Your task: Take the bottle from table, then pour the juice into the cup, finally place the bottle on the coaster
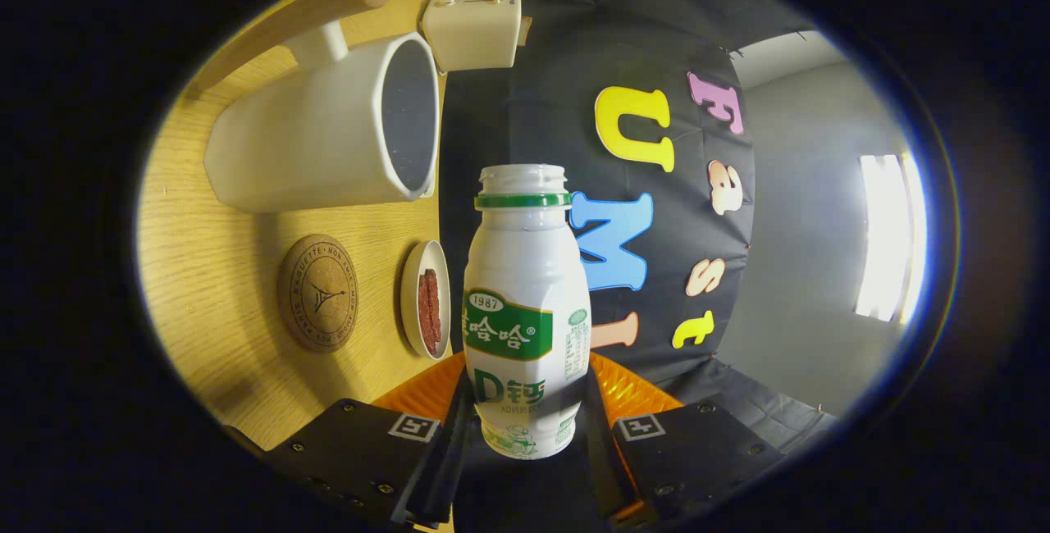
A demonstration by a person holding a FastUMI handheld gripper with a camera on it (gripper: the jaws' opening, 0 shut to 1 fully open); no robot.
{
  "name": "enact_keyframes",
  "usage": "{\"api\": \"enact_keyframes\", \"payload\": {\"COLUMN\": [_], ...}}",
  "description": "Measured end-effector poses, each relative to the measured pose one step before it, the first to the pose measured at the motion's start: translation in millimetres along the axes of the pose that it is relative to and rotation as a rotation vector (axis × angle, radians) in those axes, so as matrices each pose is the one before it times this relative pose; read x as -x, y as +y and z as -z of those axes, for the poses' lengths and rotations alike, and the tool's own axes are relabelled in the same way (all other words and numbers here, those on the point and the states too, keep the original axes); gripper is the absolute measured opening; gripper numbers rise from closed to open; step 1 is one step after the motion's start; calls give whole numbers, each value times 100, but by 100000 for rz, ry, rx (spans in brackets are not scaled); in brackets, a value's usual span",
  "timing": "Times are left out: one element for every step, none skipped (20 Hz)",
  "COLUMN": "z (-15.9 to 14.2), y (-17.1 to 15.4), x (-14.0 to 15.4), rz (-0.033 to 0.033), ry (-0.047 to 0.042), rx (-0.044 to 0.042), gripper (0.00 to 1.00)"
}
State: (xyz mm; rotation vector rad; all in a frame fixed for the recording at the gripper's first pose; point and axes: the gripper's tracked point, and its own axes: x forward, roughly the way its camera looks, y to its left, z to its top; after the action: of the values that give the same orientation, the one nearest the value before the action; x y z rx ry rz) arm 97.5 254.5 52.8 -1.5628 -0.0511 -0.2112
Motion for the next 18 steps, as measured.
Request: {"api": "enact_keyframes", "payload": {"z": [-42,-79,-251,-127,19,-43,17,-35,0,-18,-103,95,111,-11,-120,-29,46,-60], "y": [-89,-67,-23,-110,-208,-172,-159,-118,38,-280,-176,-151,-97,-95,-130,-80,-174,-194], "x": [-51,17,-104,30,0,-6,3,1,-1,-4,37,-148,10,-7,-24,15,33,-51], "rz": [115,123,-81,660,695,641,601,341,200,329,268,661,450,185,53,238,292,145], "ry": [-298,-450,-870,-302,-409,-347,-217,-230,-253,-235,-359,46,-241,-152,-215,-3,-34,-97], "rx": [724,527,986,1186,1222,1029,822,583,300,331,734,731,558,-56,-133,188,362,206], "gripper": [64,64,64,64,64,64,64,64,64,64,64,64,64,64,64,64,64,64]}}
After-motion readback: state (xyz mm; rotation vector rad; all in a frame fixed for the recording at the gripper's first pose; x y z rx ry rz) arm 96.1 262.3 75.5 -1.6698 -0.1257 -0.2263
